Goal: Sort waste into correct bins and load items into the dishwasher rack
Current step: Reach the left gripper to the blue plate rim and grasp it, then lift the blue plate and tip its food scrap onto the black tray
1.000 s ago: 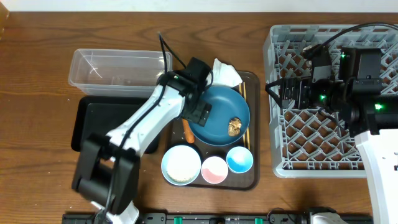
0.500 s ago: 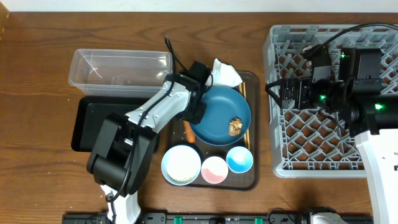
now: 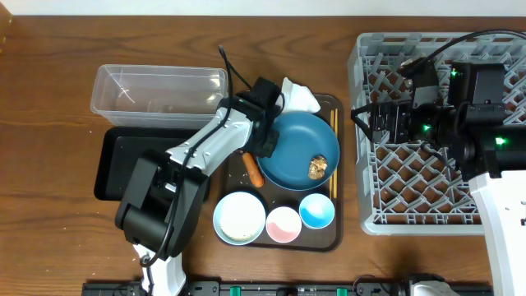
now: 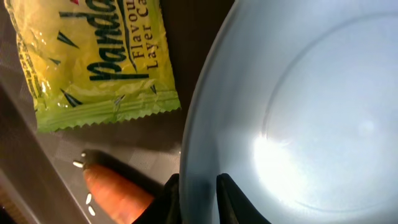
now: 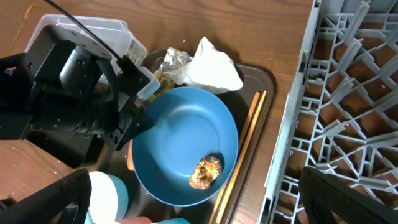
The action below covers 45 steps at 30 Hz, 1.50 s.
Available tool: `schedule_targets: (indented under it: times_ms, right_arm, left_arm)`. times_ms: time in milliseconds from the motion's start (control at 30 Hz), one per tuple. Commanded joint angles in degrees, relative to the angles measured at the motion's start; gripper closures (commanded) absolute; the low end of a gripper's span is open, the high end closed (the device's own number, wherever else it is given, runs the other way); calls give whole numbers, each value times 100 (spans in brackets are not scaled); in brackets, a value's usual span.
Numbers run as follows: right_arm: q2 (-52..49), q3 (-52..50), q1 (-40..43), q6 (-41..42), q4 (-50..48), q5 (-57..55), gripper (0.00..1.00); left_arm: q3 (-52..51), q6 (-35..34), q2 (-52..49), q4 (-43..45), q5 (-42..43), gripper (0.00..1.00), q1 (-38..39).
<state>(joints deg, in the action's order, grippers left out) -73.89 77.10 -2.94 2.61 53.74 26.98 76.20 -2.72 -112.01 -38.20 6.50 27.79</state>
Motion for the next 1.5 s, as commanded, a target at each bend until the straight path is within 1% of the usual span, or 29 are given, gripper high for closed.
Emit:
schedule_targets:
  times_ms: [0, 333, 367, 433, 833, 900, 933, 1067, 1233, 1300, 1467]
  right_arm:
    - [-28, 111, -46, 55, -17, 2, 1]
    - [-28, 111, -46, 55, -20, 2, 1]
    - [-28, 111, -46, 55, -20, 2, 1]
    - [-28, 111, -46, 55, -20, 2, 1]
    - [-28, 111, -46, 55, -20, 2, 1]
    - [-28, 111, -46, 55, -17, 2, 1]
    - [-28, 111, -46, 55, -17, 2, 1]
    - [-28, 111, -46, 55, -13, 2, 1]
    - [-26, 111, -46, 55, -17, 2, 1]
    - [-26, 111, -46, 55, -17, 2, 1]
    - [-26, 111, -46, 55, -20, 2, 1]
  left_arm:
    - [-46, 52, -44, 63, 61, 80, -7]
    - [-50, 31, -181, 142, 63, 80, -7]
    - [-50, 33, -181, 140, 61, 80, -7]
    - [-48, 37, -168, 136, 55, 89, -9]
    - [-50, 28, -282, 153, 188, 87, 20]
    - [-44, 31, -260, 136, 190, 89, 20]
    - [-28, 31, -232, 90, 192, 94, 17]
    - [264, 83, -26, -398, 186, 94, 13]
    - [920, 98, 452, -1128, 149, 94, -68]
    - [1196, 98, 728, -1434, -138, 94, -146]
    - [1633, 98, 1456, -2225, -1633, 94, -356]
